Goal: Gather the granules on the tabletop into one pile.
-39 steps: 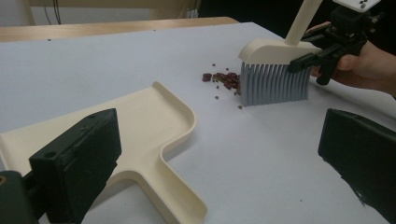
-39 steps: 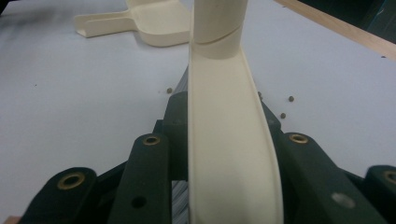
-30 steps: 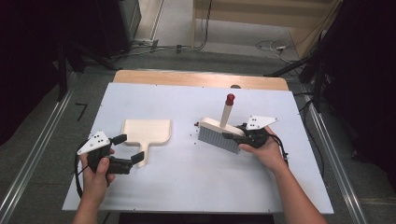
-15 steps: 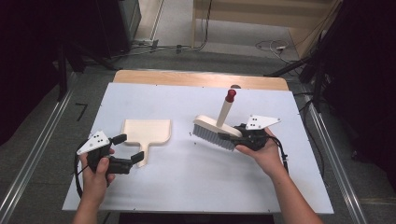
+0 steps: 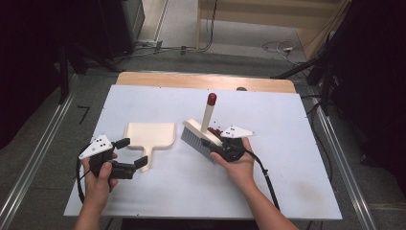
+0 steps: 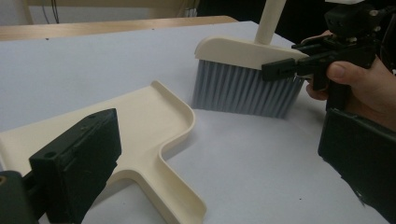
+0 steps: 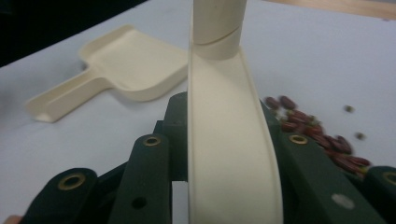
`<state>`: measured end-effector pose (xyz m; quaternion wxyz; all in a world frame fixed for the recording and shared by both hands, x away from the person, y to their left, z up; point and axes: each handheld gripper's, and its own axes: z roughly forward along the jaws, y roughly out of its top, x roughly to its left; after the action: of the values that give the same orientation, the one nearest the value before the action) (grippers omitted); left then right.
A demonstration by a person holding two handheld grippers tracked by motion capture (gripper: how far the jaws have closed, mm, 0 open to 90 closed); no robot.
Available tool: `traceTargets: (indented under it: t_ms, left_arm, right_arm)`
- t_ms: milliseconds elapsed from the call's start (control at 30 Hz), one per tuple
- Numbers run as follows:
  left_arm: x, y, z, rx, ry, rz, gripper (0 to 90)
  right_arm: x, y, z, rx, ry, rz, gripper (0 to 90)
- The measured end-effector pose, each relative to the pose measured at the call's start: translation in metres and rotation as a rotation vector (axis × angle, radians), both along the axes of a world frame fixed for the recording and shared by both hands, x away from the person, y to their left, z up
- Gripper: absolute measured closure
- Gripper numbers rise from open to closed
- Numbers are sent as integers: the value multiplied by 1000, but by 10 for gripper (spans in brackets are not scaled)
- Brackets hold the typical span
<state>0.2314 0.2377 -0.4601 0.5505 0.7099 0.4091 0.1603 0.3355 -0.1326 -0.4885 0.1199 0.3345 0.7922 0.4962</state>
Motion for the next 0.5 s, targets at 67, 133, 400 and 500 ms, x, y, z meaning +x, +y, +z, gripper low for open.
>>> traceTargets:
  t_ms: [67, 133, 400, 500]
  left_arm:
    - [0, 0, 0, -2, 1, 0, 0]
    - [0, 0, 0, 1, 2, 0, 0]
    - [1, -4, 0, 7, 2, -6, 0]
    - [1, -4, 0, 8, 2, -7, 0]
  right_arm:
    - [1, -5, 1, -7, -6, -40, 659]
    - [1, -12, 2, -23, -24, -79, 659]
    - [3, -35, 4, -7, -19, -152, 659]
    - [1, -44, 11, 40, -28, -159, 659]
